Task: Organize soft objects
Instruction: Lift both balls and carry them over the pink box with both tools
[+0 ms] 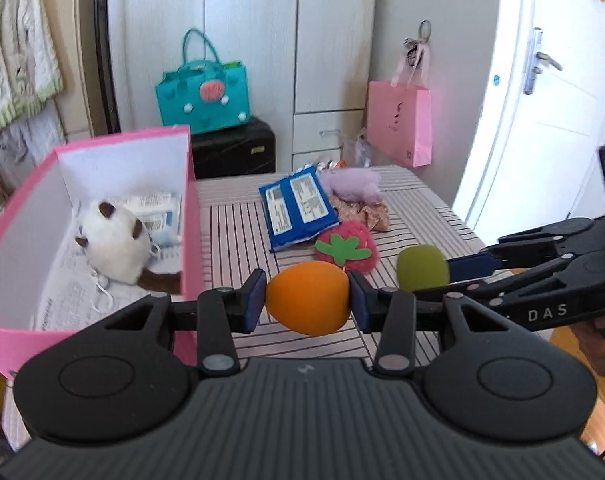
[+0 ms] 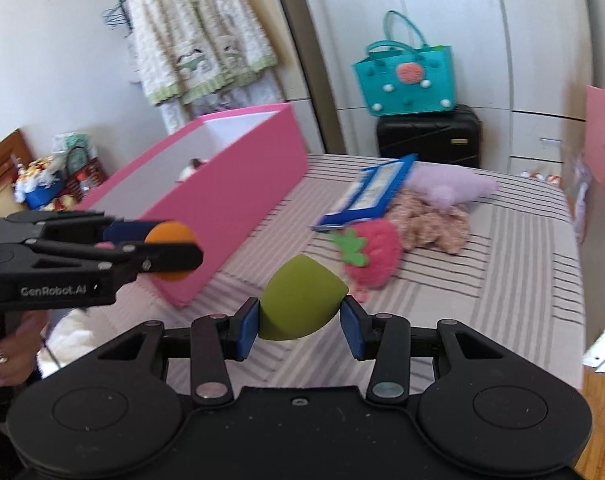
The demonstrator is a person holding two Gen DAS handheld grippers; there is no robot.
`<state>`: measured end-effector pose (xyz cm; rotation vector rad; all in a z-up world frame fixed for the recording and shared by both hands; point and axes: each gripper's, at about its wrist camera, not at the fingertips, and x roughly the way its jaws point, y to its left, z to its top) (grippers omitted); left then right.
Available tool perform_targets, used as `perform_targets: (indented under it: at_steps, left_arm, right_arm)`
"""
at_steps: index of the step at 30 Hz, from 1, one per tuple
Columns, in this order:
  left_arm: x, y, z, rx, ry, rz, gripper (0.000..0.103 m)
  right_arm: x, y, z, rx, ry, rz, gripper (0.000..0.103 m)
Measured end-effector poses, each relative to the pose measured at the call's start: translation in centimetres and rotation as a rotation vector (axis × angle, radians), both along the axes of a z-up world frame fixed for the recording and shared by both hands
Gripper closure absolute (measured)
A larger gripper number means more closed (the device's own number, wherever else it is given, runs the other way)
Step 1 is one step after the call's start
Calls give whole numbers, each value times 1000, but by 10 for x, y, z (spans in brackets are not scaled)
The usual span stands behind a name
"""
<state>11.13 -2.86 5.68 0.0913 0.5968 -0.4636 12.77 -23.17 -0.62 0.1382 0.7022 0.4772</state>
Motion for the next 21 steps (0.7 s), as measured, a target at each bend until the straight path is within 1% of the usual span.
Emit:
perform_targets:
  at_steps: [3, 9, 11, 14, 17, 19, 21]
  left_arm:
    - [-6, 13, 9, -18, 17, -29, 61]
    - [-11, 39, 27, -6, 6, -39, 61]
    - [-10, 50, 34, -3, 2, -34, 61]
    - [-7, 66, 43, 21, -17, -17, 60]
    - [3, 81, 48, 55, -24, 34, 60]
    - [12, 91, 50, 48, -4, 29, 60]
    - [27, 103, 49, 41, 51, 33, 60]
  right_arm:
    - [-5, 11, 9, 14, 0, 41, 54]
    - [-9, 38, 30, 21, -26, 108, 54]
    - [-8, 47, 37, 14, -38, 130, 54]
    - [-5, 61, 44, 0, -52, 156, 54]
    - [-3, 75, 51, -14, -67, 182, 54]
    - [0, 84, 55, -18, -72, 201, 54]
    - [4, 91, 59, -22, -75, 215, 54]
